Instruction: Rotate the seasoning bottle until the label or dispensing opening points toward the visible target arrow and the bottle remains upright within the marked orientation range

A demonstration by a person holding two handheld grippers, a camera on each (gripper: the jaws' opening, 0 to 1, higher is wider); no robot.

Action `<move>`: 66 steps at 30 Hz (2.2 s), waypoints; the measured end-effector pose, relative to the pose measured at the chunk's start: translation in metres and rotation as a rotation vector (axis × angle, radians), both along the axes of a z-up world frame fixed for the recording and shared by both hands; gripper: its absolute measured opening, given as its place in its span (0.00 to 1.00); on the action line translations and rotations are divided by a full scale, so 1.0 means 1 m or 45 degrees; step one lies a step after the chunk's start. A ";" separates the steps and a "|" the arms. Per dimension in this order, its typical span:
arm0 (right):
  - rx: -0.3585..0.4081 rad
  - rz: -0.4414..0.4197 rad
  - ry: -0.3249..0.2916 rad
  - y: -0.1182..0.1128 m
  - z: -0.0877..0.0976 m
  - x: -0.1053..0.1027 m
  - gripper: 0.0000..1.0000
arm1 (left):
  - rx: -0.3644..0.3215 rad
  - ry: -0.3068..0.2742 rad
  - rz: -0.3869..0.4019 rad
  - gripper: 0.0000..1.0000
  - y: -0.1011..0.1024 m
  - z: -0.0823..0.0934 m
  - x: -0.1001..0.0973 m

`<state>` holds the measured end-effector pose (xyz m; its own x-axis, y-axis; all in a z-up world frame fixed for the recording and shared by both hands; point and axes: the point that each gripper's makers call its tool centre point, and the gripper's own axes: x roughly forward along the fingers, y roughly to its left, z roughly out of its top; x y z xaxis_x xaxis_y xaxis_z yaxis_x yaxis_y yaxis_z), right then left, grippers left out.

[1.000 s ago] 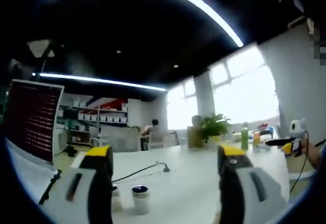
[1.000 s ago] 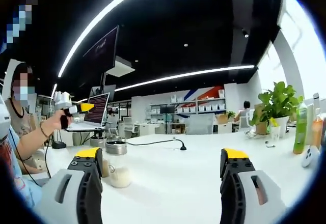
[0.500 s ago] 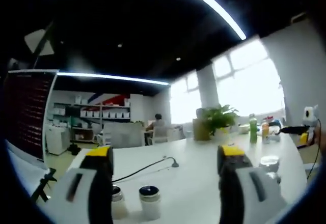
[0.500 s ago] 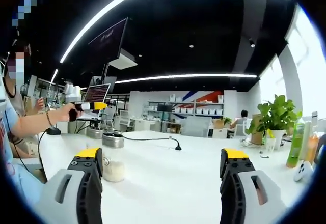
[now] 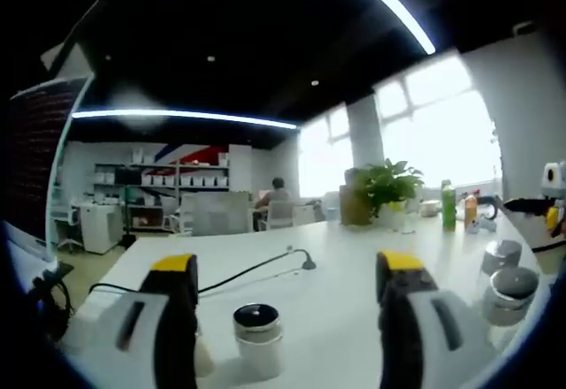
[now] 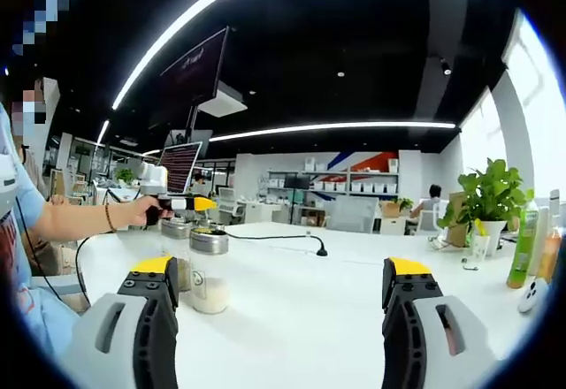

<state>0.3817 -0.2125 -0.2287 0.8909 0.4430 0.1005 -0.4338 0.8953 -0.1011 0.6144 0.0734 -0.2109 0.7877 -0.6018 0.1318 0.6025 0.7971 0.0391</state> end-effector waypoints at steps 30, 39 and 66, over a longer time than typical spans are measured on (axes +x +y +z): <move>0.032 -0.003 -0.018 -0.011 0.006 0.001 0.87 | 0.024 0.170 0.185 0.68 0.004 -0.063 0.049; 0.022 0.002 -0.007 -0.014 0.006 -0.001 0.85 | 0.042 0.182 0.237 0.61 0.002 -0.069 0.054; 0.014 -0.081 0.038 -0.036 -0.001 -0.002 0.79 | 0.051 0.169 0.252 0.39 0.004 -0.081 0.047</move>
<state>0.3797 -0.2488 -0.2299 0.9199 0.3843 0.0780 -0.3786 0.9222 -0.0793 0.6615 0.0776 -0.2916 0.8996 -0.4368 -0.0017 0.4368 0.8995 0.0041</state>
